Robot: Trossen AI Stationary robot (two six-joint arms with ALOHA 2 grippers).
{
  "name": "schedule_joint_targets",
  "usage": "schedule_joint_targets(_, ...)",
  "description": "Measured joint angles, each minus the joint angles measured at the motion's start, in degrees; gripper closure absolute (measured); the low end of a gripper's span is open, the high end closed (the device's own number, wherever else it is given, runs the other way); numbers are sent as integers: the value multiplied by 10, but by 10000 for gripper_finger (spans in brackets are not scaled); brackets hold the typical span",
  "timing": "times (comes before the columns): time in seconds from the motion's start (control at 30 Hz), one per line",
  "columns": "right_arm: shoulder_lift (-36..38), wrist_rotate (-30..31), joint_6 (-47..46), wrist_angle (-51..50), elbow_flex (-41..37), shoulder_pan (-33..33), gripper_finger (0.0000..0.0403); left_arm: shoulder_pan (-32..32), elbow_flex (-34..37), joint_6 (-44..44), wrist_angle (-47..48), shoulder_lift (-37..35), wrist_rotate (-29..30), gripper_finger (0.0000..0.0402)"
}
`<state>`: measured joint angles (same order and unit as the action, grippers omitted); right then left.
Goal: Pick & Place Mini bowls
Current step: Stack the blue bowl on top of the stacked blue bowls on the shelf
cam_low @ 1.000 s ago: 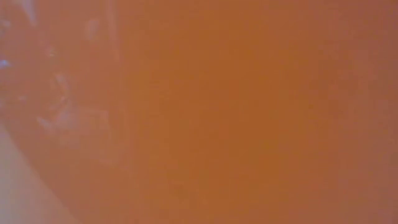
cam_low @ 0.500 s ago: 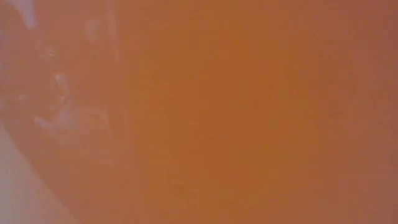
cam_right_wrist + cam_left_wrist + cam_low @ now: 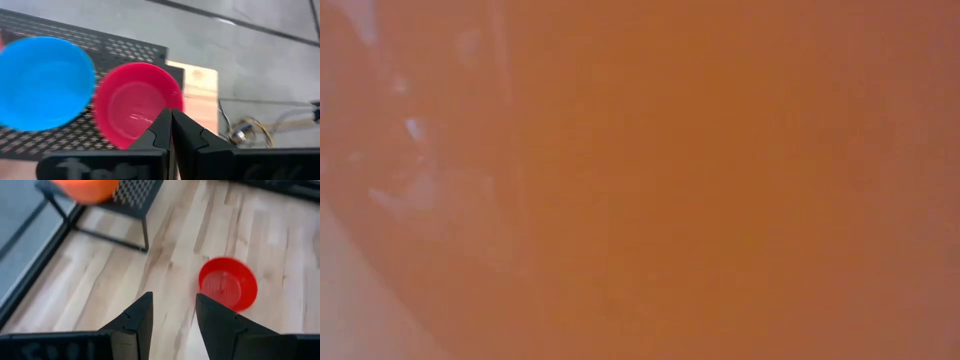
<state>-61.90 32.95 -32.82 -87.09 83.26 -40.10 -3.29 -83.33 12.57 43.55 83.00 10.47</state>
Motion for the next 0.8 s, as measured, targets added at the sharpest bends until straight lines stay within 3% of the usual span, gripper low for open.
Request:
schedule_joint_targets(0.43,18,0,-2,56,0,122,394,3,0,99,137,0,-4,259)
schedule_joint_targets(0.8,19,-7,-32,58,0,216,394,38,0,177,310,0,-35,259)
